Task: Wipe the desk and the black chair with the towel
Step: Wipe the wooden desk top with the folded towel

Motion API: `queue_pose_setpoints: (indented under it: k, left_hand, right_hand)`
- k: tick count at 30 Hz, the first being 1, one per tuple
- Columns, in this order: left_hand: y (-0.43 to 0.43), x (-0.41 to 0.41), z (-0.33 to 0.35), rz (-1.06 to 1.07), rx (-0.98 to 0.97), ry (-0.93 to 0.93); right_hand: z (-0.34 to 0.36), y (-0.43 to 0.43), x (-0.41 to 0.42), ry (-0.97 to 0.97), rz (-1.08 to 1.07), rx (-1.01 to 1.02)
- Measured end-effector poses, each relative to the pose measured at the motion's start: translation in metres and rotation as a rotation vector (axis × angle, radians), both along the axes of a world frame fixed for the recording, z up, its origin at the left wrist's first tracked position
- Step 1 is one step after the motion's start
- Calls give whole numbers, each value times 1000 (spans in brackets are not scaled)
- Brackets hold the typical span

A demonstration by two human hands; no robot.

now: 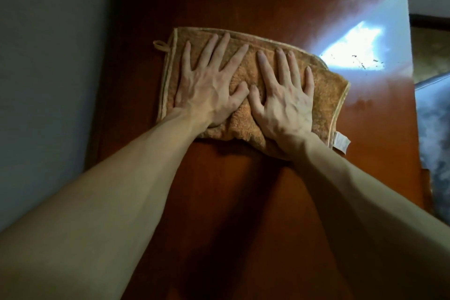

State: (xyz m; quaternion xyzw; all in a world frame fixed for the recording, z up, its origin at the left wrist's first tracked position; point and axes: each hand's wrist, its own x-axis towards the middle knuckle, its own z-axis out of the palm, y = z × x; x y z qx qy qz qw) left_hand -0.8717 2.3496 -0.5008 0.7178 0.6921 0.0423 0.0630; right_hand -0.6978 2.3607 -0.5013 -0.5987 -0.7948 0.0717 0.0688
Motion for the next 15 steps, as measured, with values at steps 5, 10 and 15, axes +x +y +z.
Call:
queue_pose_setpoints:
  k: [5,10,15]
  left_hand:
    - [23,3,-1,52,3,19]
    - [38,5,-5,73,17,37]
    - [38,9,-3,84,12,15]
  right_hand:
    - [-2,33,-2,16,29,37]
    - [-2,46,-4,26,26,36]
    - [-5,47,-2,54,35,51]
